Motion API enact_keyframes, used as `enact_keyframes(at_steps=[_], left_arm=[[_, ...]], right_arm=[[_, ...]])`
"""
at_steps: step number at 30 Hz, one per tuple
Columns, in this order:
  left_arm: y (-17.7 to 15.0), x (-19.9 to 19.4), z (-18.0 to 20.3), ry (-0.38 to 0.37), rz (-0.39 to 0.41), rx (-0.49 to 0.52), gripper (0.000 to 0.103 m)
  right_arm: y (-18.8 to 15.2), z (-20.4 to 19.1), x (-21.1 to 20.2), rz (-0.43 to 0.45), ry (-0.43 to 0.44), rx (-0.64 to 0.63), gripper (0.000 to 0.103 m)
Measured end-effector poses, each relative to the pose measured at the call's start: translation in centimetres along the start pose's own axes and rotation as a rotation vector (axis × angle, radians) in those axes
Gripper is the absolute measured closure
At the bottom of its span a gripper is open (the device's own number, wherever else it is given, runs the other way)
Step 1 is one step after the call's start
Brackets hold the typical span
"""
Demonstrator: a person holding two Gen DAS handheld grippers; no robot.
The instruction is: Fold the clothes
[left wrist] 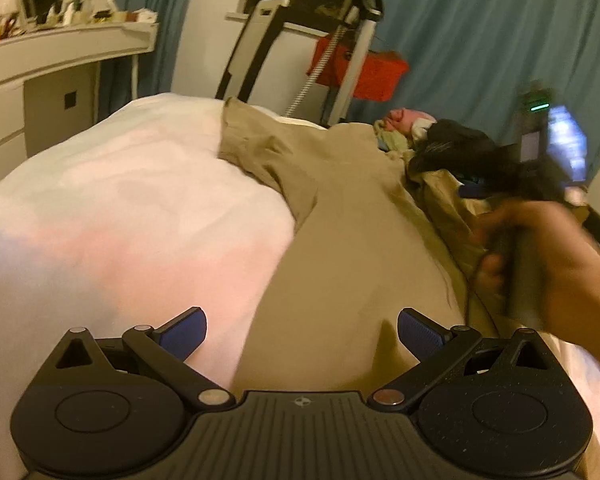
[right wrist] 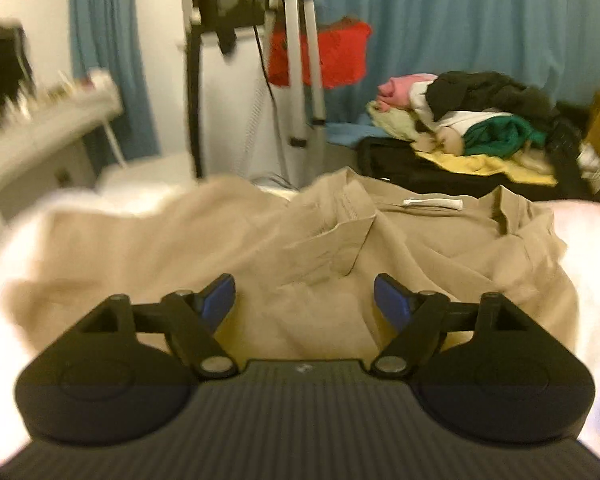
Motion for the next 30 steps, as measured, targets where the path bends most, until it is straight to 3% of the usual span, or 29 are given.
enact_keyframes(at_steps=[6,11,17,21,25,30], left_arm=[[-0.5,-1.2,1.6,-0.005,0.012,0.05,0.001],[-1.7,-4.1,4.3,-0.008,0.033,0.156,0.001],[-4.1,-7.5,7.4,-0.007,0.008,0.271,0.001],[-5.3,-8.8,8.3,-0.02,-0.01,0.285,0.001],[-5.5,-10.2,9.0,0.007,0.046,0.334,0.001],[-5.9,-11.2,9.9,0.029,0.069,0.365,0.001]], right_arm=[[0.3,1.6,-13.3,0.081,0.065,0.108,0.025],[-3.4,4.6,-24.6,0.104,0.027,0.212,0.025],[-7.0,6.8,-28.8,0.109,0.025,0.275,0.025],[-9.3,8.2,-31.6,0.112,0.024,0.317,0.025],[-11.7,9.7,-34.4,0.115,0.023,0.358,0.025],[-11.9,10.5,-35.3,0.129,0.039,0.389,0.025]])
Point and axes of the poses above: each gripper's, at about its wrist camera, not at the fingertips, and x roughly the way its jaws point, z to its right, y to its top, the point moved 8 cm from there along x, roughly the way its jaws point, and after that the axes turned 4 degrees about y, right-handed, at the moved point
